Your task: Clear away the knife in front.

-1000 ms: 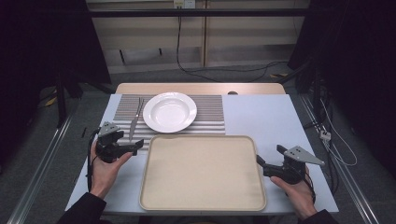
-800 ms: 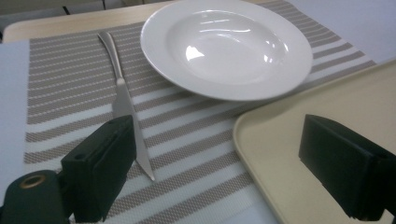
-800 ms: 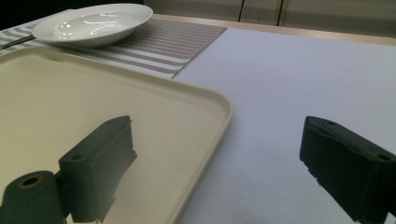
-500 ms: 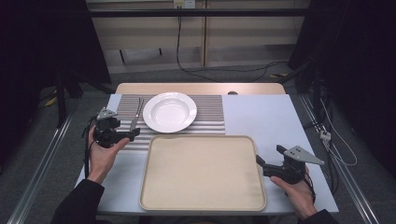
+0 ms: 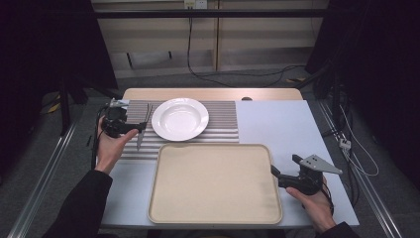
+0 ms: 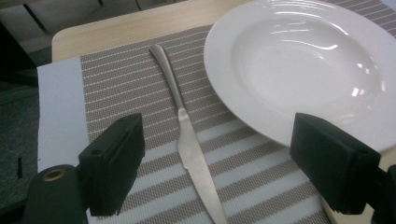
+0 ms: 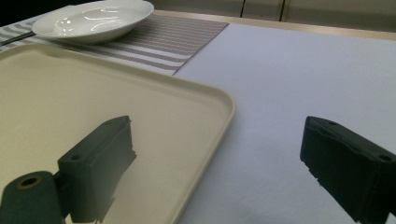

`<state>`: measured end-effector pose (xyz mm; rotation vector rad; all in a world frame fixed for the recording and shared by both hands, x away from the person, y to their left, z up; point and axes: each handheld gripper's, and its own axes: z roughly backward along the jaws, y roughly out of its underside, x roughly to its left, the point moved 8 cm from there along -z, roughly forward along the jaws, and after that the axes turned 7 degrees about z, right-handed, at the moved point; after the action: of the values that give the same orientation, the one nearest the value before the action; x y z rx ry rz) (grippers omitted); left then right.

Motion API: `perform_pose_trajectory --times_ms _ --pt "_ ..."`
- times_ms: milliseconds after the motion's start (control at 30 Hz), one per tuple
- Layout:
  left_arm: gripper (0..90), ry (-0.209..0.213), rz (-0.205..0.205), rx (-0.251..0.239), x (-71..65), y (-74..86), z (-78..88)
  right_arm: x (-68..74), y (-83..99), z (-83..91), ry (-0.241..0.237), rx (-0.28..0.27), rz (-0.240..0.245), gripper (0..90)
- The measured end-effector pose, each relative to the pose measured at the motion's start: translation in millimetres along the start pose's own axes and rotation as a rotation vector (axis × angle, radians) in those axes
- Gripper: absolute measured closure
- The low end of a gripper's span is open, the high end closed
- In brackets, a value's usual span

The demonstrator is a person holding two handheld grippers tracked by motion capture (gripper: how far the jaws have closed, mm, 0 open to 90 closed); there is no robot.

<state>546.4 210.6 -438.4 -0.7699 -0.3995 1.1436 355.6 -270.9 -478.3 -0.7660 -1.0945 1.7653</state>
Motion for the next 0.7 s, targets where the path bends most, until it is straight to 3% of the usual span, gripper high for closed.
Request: perform_pose_trajectory --times_ms 233,333,500,567,700 --pt "22.6 -0.048 -0.002 0.042 11.3 -6.3 -32.3 -0.4 0.5 -4.0 -0.015 0.004 -0.010 9.2" --pt "25.0 -0.056 0.020 0.061 15.4 -9.2 -45.7 0.4 0.8 -5.4 -0.023 0.009 -0.009 9.1" --pt "35.0 -0.082 0.027 0.105 22.0 -13.0 -62.5 0.0 1.0 -5.0 -0.028 0.007 -0.013 9.1" --pt "36.0 -0.097 0.060 0.159 25.3 -10.8 -70.5 -0.2 1.3 -4.9 -0.028 0.008 -0.012 9.1" --pt "46.3 -0.125 0.048 0.176 26.3 -13.0 -81.6 0.7 2.0 -5.4 -0.034 0.013 -0.014 9.1"
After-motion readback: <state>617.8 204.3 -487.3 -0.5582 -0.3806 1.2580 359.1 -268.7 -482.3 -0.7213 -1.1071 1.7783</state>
